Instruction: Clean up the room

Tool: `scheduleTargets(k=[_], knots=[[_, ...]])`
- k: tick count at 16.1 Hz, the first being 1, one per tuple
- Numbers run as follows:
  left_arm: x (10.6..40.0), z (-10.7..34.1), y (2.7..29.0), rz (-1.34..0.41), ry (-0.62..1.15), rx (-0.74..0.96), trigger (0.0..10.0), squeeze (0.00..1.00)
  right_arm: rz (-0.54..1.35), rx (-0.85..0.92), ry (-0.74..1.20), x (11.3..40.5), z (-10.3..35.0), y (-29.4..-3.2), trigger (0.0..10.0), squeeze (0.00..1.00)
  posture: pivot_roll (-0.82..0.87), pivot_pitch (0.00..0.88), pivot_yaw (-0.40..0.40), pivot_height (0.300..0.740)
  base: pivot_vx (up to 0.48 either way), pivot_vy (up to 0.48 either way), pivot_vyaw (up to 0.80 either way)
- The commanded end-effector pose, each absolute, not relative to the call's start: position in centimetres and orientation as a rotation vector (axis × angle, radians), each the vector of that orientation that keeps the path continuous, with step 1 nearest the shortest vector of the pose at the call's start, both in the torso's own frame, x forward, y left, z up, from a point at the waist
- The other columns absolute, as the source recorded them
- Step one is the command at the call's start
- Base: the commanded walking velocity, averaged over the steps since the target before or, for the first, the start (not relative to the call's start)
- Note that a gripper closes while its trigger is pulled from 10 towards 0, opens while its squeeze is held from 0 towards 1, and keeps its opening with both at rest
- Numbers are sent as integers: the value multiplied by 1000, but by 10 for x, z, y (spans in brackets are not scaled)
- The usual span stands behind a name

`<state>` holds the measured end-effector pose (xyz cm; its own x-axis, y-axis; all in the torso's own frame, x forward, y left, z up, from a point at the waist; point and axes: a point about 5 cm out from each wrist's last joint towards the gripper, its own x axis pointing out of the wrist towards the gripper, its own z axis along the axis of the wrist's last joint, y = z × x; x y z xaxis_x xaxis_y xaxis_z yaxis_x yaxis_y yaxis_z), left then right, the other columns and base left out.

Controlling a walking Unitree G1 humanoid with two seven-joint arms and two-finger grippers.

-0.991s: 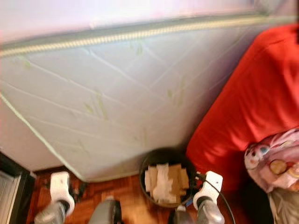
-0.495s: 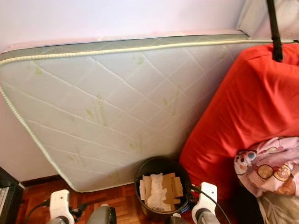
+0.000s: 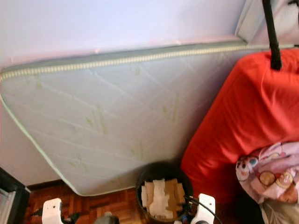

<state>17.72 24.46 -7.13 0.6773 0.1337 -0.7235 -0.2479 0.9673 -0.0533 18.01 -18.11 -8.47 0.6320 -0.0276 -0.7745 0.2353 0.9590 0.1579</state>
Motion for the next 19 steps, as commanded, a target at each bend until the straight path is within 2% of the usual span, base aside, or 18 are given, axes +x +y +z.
scheduleTargets(k=[1, 5, 7, 13, 19], knots=[[180, -71, 243, 205, 799, -140, 10000, 0, -155, 248, 871, 179, -85, -182, 10000, 0, 26, 0, 0, 740, 0, 0, 0], [173, -77, 233, 199, 822, -149, 10000, 0, -124, 204, 941, 159, -94, -181, 10000, 0, 48, 0, -33, 740, 0, 0, 0], [168, -80, 230, 180, 847, -129, 10000, 0, -81, 197, 969, 154, -97, -170, 10000, 0, 42, 0, -32, 740, 0, 0, 0], [169, -81, 224, 134, 863, -73, 10000, 0, -25, 179, 996, 149, -100, -158, 10000, 0, 70, 0, -42, 740, 0, 0, 0], [169, -81, 224, 164, 867, -86, 10000, 0, -40, 177, 978, 152, -98, -167, 10000, 0, 69, 0, -44, 740, 0, 0, 0]])
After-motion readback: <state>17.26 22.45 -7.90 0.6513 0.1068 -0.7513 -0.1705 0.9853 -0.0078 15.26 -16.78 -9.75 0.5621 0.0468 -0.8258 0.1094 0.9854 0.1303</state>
